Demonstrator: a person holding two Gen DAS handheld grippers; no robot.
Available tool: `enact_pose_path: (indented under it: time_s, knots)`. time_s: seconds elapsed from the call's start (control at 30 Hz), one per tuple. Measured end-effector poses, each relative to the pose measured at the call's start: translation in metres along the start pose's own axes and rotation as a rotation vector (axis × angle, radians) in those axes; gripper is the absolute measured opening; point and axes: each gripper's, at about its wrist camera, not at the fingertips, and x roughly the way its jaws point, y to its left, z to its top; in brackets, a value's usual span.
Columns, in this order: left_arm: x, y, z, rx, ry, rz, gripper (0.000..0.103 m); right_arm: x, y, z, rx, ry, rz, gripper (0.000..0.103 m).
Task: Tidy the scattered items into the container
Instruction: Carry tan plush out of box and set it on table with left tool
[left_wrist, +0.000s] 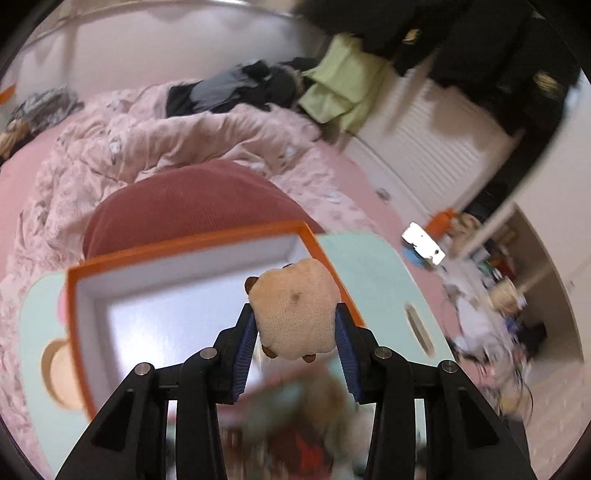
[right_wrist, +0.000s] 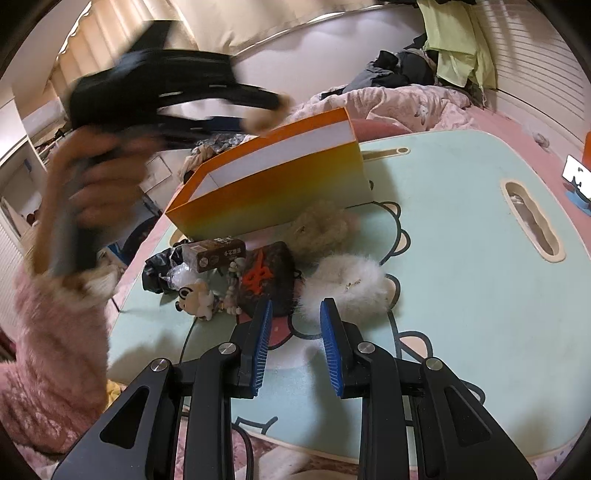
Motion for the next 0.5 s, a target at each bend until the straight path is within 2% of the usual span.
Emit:
enact_pose_path:
  time_s: [0.17,0.3,0.43,0.47,0.5]
  knots:
    - [-0.017,0.004,-0.05,0.046,0.028,-0.018,0.04,0.001,0.0,-0.001,0.006,0.007,0.0,0.028]
    - [-0.014,0.014,-0.072,0.05,-0.008,0.078,0.04,0.004,0.003,0.0,-0.008,0.019,-0.018,0.028]
    - [-0.004,0.028,-0.078,-0.006,0.021,0.036,0.04,0.003,0.008,-0.001,-0.031,0.017,-0.051,0.029]
    - [-0.001,0.031,-0.078,-0.017,0.027,0.032,0.04,0.002,0.009,-0.001,-0.035,0.013,-0.06,0.044]
    - [0.001,0.031,-0.079,-0.021,0.03,0.037,0.041,0.001,0.01,-0.002,-0.038,0.004,-0.071,0.055]
